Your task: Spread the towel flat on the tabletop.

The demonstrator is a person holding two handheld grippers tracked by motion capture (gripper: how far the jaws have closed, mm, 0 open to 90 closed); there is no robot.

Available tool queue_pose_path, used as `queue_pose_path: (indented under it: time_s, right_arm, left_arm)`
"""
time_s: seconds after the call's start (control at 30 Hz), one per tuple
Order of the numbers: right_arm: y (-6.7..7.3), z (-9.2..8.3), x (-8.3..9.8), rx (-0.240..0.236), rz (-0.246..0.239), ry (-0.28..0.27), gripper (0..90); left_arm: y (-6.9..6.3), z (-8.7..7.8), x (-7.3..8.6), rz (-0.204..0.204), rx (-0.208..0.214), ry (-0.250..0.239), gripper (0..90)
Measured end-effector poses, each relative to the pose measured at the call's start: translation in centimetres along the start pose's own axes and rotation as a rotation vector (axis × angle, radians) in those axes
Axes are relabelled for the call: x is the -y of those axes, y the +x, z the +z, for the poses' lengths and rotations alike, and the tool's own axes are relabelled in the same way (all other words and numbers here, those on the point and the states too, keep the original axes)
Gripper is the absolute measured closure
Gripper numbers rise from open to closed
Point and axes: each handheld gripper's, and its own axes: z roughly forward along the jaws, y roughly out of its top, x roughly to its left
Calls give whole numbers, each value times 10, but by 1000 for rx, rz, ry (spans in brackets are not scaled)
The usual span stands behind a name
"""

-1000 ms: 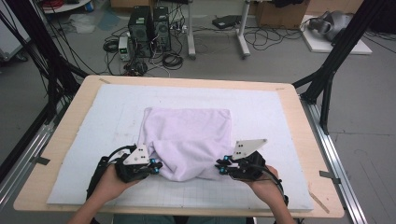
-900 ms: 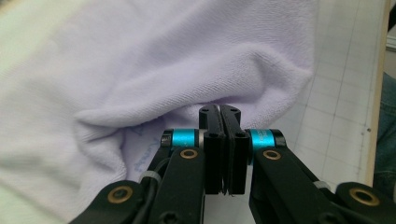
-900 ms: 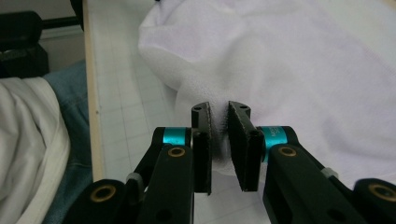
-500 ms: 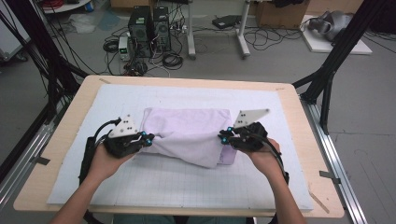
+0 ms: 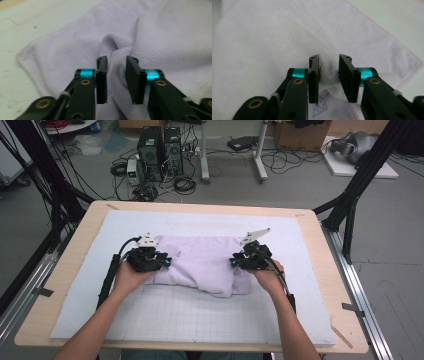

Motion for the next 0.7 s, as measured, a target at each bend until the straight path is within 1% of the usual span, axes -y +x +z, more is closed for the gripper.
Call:
queue_pose_path:
  time_s: [0.07, 0.13, 0.17, 0.23, 0.27, 0.3, 0.33, 0.37, 0.4, 0.47, 0.53, 0.57, 0.6, 0.63, 0.67, 0.7]
  right_arm:
    - [7, -13, -1, -5, -18, -35, 662]
    - [18, -26, 0, -17, -38, -69, 628]
    - [25, -31, 1, -23, -51, -78, 617]
    - [38, -38, 4, -33, -84, -93, 599]
    - [44, -40, 7, -51, -91, -98, 585]
    - [49, -40, 9, -67, -99, -102, 580]
    - [54, -40, 13, -75, -119, -97, 570]
    - [59, -38, 16, -83, -128, -89, 558]
    - [64, -35, 20, -94, -134, -79, 551]
    - [71, -27, 27, -104, -152, -57, 535]
    - [75, -19, 32, -119, -148, -46, 525]
    - [76, -14, 34, -124, -147, -38, 525]
    - [76, -9, 36, -125, -151, -26, 526]
    - [77, -4, 37, -124, -150, -16, 531]
    - [76, 1, 37, -126, -146, -13, 555]
    - [76, 4, 38, -127, -145, -7, 610]
  left_arm:
    - [-4, -15, -1, 20, -2, -32, 635]
    - [-10, -28, 0, 40, 7, -41, 614]
    - [-14, -33, 1, 54, 9, -43, 606]
    - [-21, -38, 5, 84, 16, -34, 595]
    - [-25, -39, 9, 91, 28, -24, 586]
    - [-28, -38, 12, 108, 35, -8, 581]
    - [-31, -36, 15, 123, 40, 18, 574]
    - [-34, -33, 18, 133, 46, 48, 562]
    - [-36, -30, 22, 143, 52, 53, 546]
    - [-39, -23, 28, 144, 68, 67, 544]
    - [-41, -14, 30, 158, 62, 104, 544]
    - [-42, -11, 31, 166, 61, 112, 553]
    - [-43, -8, 31, 170, 62, 109, 589]
    - [-43, -6, 31, 184, 54, 110, 630]
    - [-45, -4, 32, 196, 47, 110, 682]
    - [-45, -3, 32, 210, 49, 116, 752]
